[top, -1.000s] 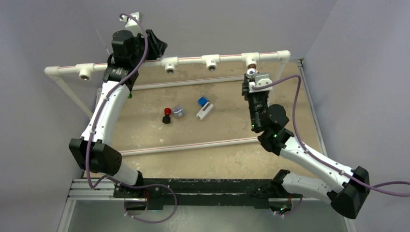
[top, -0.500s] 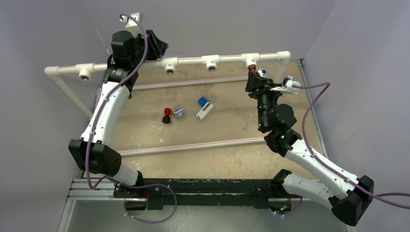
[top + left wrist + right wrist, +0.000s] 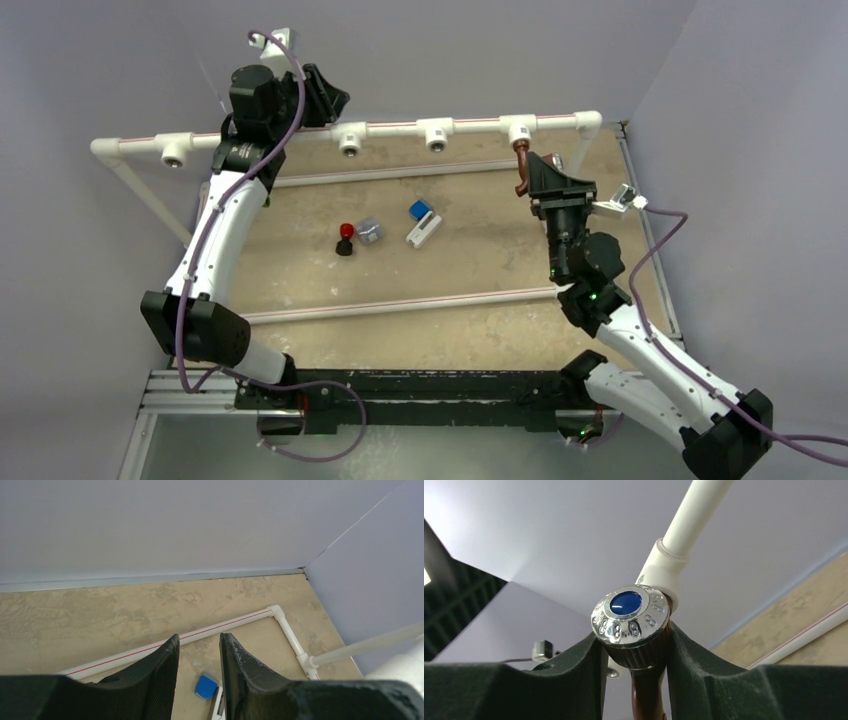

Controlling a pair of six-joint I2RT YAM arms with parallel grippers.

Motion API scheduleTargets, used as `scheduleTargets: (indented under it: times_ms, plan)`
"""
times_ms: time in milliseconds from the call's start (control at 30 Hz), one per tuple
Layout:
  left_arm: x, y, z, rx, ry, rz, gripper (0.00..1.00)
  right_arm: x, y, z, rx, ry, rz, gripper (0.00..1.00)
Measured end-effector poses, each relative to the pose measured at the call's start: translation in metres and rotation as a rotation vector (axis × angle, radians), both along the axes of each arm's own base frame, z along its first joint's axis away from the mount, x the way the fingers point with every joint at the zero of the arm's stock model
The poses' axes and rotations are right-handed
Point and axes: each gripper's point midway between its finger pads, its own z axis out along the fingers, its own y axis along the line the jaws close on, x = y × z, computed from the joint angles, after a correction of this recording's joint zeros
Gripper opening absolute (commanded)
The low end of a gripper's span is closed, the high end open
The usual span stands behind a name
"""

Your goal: Install the water faucets

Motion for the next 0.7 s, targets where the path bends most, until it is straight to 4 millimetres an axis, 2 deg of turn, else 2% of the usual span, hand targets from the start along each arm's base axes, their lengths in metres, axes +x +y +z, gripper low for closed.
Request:
scheduleTargets:
  times_ms: [300, 700]
  plan:
    - [0.0, 0.0, 0.003, -0.001, -0.009, 0.0, 0.34, 0.005, -0.002, -0.002, 0.268, 0.02, 0.106, 0.0]
    - [0.004, 0.0, 0.011, -0.001, -0.06, 0.001, 0.34, 0.035, -0.016, -0.008, 0.343, 0.065, 0.222, 0.0]
